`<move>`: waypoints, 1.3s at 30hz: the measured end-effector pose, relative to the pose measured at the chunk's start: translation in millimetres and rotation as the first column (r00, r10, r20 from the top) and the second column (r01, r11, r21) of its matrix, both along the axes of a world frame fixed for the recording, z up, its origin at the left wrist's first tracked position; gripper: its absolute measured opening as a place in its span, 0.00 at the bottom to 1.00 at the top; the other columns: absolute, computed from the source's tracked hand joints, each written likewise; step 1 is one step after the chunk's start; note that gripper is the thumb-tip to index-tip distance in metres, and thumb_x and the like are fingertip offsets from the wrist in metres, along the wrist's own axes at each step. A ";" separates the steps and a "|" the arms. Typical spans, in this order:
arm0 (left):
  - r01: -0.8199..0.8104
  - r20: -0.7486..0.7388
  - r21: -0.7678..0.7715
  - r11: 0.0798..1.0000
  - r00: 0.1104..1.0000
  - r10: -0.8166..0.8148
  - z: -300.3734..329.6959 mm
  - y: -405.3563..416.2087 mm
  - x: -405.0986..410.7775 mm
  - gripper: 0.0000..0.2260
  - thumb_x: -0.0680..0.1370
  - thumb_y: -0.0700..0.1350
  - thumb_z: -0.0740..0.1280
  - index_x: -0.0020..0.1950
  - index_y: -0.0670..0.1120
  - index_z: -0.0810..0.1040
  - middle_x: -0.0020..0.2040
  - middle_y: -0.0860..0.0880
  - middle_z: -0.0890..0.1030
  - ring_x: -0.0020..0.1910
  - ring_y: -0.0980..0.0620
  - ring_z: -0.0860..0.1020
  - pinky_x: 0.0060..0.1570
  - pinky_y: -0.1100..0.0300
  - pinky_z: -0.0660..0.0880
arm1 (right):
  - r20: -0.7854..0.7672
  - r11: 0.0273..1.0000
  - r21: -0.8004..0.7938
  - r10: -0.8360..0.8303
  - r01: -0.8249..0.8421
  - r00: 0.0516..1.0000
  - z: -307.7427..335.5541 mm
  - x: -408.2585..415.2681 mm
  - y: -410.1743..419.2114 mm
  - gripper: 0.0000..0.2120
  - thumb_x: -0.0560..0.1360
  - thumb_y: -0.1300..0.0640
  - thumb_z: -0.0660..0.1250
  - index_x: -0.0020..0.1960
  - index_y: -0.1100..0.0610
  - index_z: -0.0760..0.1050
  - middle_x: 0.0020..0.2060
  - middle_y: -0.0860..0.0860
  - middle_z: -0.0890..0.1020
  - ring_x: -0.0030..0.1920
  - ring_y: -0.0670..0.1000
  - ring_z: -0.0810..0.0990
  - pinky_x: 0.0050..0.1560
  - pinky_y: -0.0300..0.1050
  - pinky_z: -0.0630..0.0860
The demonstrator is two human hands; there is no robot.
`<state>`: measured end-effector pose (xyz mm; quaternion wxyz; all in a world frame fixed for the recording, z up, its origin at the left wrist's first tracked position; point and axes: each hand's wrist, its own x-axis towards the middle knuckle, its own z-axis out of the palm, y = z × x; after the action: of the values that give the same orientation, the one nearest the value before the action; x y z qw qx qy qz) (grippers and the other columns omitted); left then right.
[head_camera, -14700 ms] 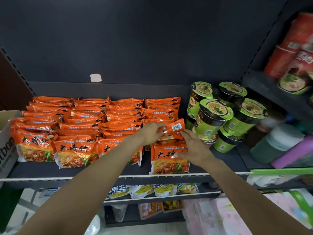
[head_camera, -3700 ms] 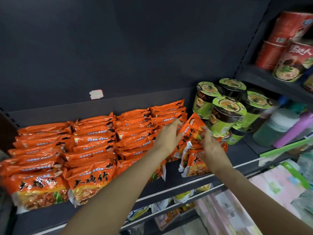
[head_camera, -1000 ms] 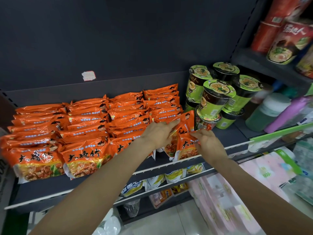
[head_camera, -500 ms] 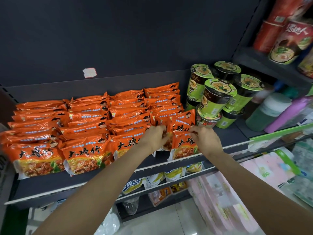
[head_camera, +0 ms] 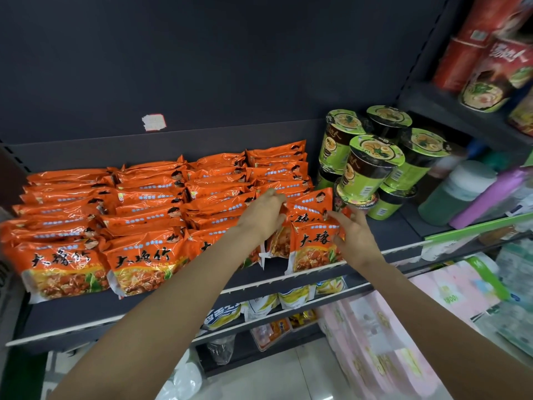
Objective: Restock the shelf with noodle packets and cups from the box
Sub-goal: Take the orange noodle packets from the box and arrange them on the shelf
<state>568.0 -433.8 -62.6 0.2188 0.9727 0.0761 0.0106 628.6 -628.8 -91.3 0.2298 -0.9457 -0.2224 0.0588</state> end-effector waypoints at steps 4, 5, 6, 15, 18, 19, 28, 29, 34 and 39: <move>0.020 -0.077 0.151 0.988 0.997 -0.008 -2.5 2.5 -9.5 0.13 0.76 0.37 0.67 0.60 0.39 0.74 0.59 0.42 0.71 0.56 0.44 0.76 0.52 0.57 0.74 | -0.057 0.999 -0.014 -0.035 0.034 0.998 2.9 -0.4 0.8 0.21 0.78 0.64 0.62 0.70 0.55 0.69 0.73 0.59 0.56 0.70 0.58 0.65 0.68 0.44 0.64; 0.036 -0.105 0.193 0.981 0.994 -0.016 -3.0 3.5 -11.7 0.12 0.75 0.38 0.68 0.58 0.39 0.75 0.59 0.42 0.71 0.54 0.44 0.76 0.49 0.57 0.75 | -0.080 0.999 -0.018 -0.034 0.033 0.996 2.6 -0.6 1.5 0.20 0.78 0.63 0.63 0.69 0.55 0.69 0.72 0.60 0.59 0.68 0.59 0.68 0.67 0.45 0.64; 0.056 -0.125 0.234 0.971 0.992 -0.027 -3.1 4.3 -13.8 0.12 0.75 0.40 0.69 0.57 0.39 0.76 0.58 0.43 0.71 0.53 0.45 0.76 0.46 0.58 0.75 | -0.103 0.999 -0.018 -0.035 0.034 0.994 1.8 -1.0 2.8 0.20 0.77 0.61 0.64 0.69 0.55 0.69 0.70 0.60 0.62 0.64 0.59 0.71 0.65 0.45 0.66; 0.086 -0.031 0.284 0.955 0.996 -0.081 -14.4 5.3 -8.6 0.10 0.75 0.47 0.69 0.49 0.40 0.79 0.52 0.44 0.77 0.54 0.47 0.75 0.59 0.55 0.69 | -0.220 0.998 0.027 -0.042 0.049 0.975 -2.5 -7.5 19.1 0.24 0.75 0.54 0.69 0.67 0.55 0.64 0.62 0.63 0.68 0.55 0.62 0.76 0.57 0.48 0.72; 0.057 0.035 0.168 0.984 0.997 -0.064 -16.9 5.2 -6.7 0.05 0.76 0.41 0.67 0.47 0.40 0.80 0.50 0.45 0.79 0.51 0.48 0.77 0.59 0.55 0.72 | -0.192 0.999 0.019 -0.031 0.035 0.981 -3.5 -7.9 17.2 0.22 0.74 0.56 0.69 0.65 0.54 0.66 0.60 0.61 0.67 0.51 0.61 0.77 0.56 0.50 0.73; 0.072 0.037 0.159 0.985 0.996 -0.078 -18.1 6.3 -5.7 0.04 0.76 0.41 0.67 0.48 0.42 0.80 0.50 0.46 0.79 0.51 0.49 0.77 0.60 0.55 0.71 | -0.175 1.000 0.005 -0.030 0.031 0.984 -3.4 -7.5 16.3 0.22 0.74 0.56 0.69 0.65 0.54 0.65 0.60 0.60 0.67 0.49 0.61 0.78 0.56 0.50 0.74; 0.273 -0.120 0.351 0.896 0.962 -0.247 -20.5 24.7 -1.7 0.31 0.72 0.49 0.72 0.72 0.53 0.63 0.66 0.53 0.73 0.64 0.52 0.70 0.63 0.54 0.61 | -0.158 0.980 -0.190 -0.097 0.066 0.983 -12.4 -3.3 28.2 0.32 0.73 0.56 0.71 0.71 0.52 0.58 0.63 0.64 0.62 0.51 0.65 0.78 0.57 0.56 0.76; 0.283 -0.142 0.408 0.868 0.959 -0.246 -21.1 24.0 0.0 0.33 0.72 0.50 0.72 0.74 0.53 0.61 0.67 0.52 0.72 0.64 0.52 0.70 0.63 0.54 0.61 | -0.156 0.979 -0.186 -0.111 0.081 0.981 -14.1 -4.3 30.7 0.32 0.73 0.55 0.71 0.71 0.52 0.58 0.61 0.65 0.64 0.51 0.66 0.78 0.56 0.56 0.76; 0.285 -0.142 0.400 0.871 0.958 -0.248 -23.7 16.4 6.3 0.27 0.74 0.47 0.70 0.71 0.49 0.67 0.58 0.49 0.76 0.60 0.50 0.73 0.60 0.55 0.62 | -0.117 0.983 -0.134 -0.143 0.127 0.983 -18.0 -7.1 34.7 0.31 0.71 0.51 0.72 0.67 0.52 0.59 0.58 0.63 0.67 0.51 0.66 0.75 0.55 0.57 0.76; 0.273 -0.040 0.326 0.905 0.960 -0.276 -24.8 11.9 9.8 0.29 0.74 0.34 0.67 0.72 0.51 0.65 0.65 0.50 0.74 0.63 0.52 0.72 0.60 0.57 0.61 | -0.081 0.988 -0.094 -0.129 0.121 0.988 -18.6 -8.8 35.6 0.30 0.71 0.49 0.73 0.66 0.51 0.61 0.58 0.61 0.67 0.54 0.64 0.75 0.56 0.56 0.75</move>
<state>577.8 -421.9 -87.3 0.0531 0.9965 -0.0651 -0.0043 619.8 -593.2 -109.9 0.2001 -0.9636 -0.1497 0.0953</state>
